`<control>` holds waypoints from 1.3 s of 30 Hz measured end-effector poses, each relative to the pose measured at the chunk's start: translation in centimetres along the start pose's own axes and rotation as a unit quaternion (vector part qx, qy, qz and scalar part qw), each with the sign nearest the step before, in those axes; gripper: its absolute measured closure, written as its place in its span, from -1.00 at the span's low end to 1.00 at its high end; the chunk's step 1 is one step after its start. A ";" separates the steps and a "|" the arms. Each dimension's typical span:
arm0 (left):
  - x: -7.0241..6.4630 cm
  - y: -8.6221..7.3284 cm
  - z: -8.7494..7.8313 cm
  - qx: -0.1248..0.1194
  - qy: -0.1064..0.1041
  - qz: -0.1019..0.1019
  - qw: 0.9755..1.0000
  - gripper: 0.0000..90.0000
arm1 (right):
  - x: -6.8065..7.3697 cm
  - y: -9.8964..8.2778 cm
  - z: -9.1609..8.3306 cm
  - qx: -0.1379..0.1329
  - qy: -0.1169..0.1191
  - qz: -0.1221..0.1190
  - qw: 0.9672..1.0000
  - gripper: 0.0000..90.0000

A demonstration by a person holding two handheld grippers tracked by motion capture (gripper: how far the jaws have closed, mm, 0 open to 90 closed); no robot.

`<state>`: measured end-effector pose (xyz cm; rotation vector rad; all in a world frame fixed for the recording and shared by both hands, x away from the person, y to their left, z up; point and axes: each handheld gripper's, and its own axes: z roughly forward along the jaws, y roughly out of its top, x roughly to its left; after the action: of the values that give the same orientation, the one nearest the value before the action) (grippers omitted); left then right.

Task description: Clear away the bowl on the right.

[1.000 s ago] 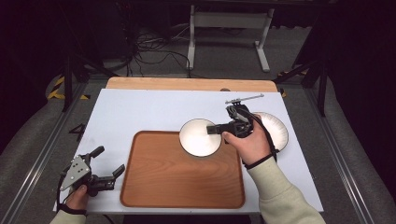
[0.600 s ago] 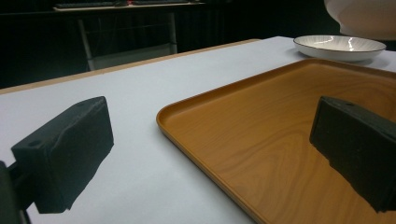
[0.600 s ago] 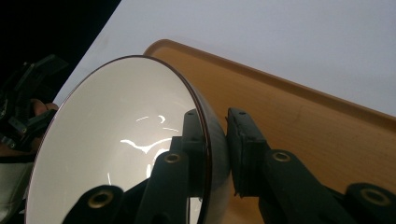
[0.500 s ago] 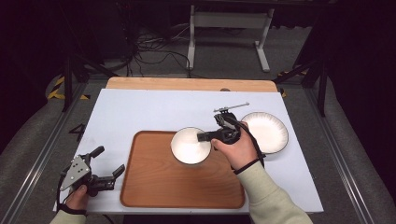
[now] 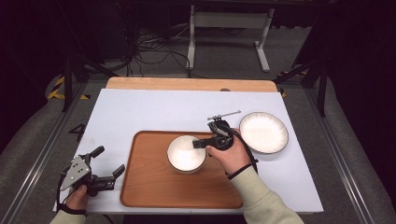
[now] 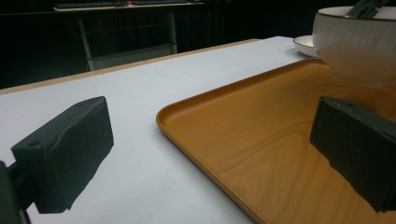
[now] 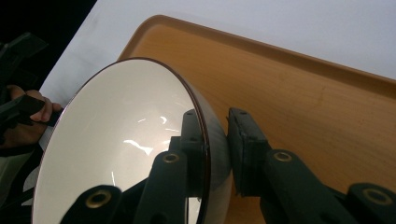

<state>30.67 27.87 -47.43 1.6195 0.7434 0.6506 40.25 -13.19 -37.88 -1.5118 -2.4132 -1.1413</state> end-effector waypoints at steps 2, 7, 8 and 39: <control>0.0 0.0 0.0 0.000 0.000 0.000 1.000 -0.99 | -0.1 -0.3 0.6 0.004 0.001 0.001 1.000 0.72; 0.0 0.0 0.0 0.000 0.000 0.000 1.000 -0.99 | -0.2 -0.6 1.2 0.008 0.002 0.002 1.000 0.72; 0.0 0.0 0.0 0.000 0.000 0.000 1.000 -0.99 | -0.3 -0.7 1.3 0.009 0.002 0.002 1.000 0.72; 0.0 0.0 0.0 -0.001 0.001 0.000 1.000 -0.99 | -1.3 -1.9 3.4 0.016 0.001 0.007 1.000 0.70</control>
<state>30.65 27.84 -47.44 1.6182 0.7436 0.6527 40.41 -12.50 -41.94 -1.5154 -2.4048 -1.0967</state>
